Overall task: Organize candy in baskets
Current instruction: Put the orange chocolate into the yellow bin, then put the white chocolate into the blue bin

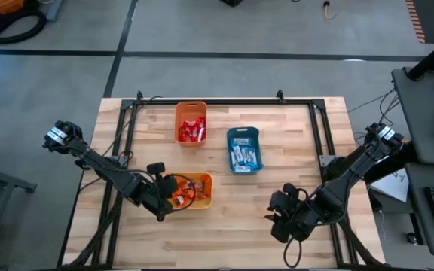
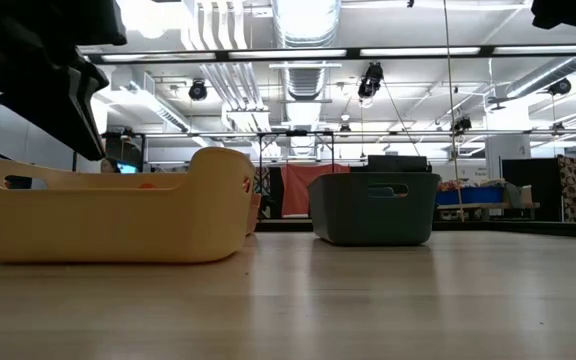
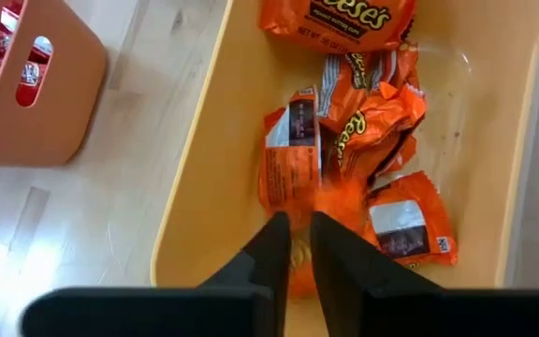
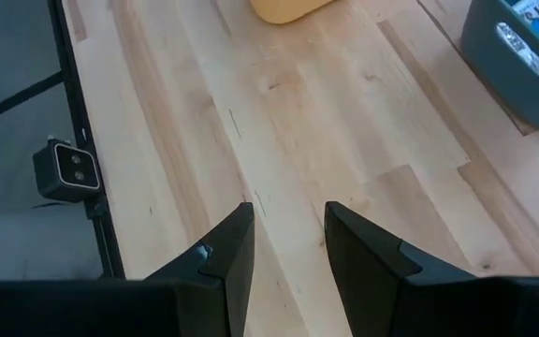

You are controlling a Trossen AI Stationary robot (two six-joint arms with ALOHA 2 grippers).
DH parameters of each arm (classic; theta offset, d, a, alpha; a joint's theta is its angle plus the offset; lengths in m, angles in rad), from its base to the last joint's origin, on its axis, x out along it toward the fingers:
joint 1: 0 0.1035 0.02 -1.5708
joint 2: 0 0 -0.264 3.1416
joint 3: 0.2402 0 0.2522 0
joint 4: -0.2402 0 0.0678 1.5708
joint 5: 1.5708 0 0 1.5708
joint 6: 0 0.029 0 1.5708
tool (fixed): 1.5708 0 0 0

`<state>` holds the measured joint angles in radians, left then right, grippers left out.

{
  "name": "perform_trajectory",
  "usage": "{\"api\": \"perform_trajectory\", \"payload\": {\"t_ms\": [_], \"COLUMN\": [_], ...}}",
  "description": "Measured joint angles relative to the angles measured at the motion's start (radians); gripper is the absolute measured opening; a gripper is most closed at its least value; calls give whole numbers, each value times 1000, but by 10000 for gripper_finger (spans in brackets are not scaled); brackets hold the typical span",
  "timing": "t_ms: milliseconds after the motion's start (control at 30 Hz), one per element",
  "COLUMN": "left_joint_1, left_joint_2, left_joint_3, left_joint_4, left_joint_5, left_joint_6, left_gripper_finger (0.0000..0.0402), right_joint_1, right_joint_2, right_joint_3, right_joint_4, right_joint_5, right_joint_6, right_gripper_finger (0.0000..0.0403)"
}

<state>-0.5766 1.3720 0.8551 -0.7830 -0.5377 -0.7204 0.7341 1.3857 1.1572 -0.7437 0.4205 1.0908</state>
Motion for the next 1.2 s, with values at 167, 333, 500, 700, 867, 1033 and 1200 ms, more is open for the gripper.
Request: {"api": "perform_trajectory", "payload": {"t_ms": [167,333,500,700,867,1033,1200], "left_joint_1": [0,0,0,0,0,-1,-13], "left_joint_2": [0,0,0,-14,-16,-16,-16], "left_joint_3": [0,0,0,3,73,175,220], "left_joint_4": [0,-1,-4,-6,-7,6,158], "left_joint_5": [0,21,131,156,151,79,18], "left_joint_6": [2,5,36,71,135,258,467], "left_gripper_finger": [72,109,128,134,134,134,134], "right_joint_1": [-1,-3,-18,-46,-48,-48,-47], "right_joint_2": [0,0,0,5,6,27,91], "right_joint_3": [0,0,0,0,-22,-87,-137], "right_joint_4": [-10,-20,-36,-205,-276,-268,-269], "right_joint_5": [-1,-2,-46,-185,-261,-344,-441], "right_joint_6": [34,62,84,198,246,251,233], "right_gripper_finger": [132,170,209,226,226,226,226]}}
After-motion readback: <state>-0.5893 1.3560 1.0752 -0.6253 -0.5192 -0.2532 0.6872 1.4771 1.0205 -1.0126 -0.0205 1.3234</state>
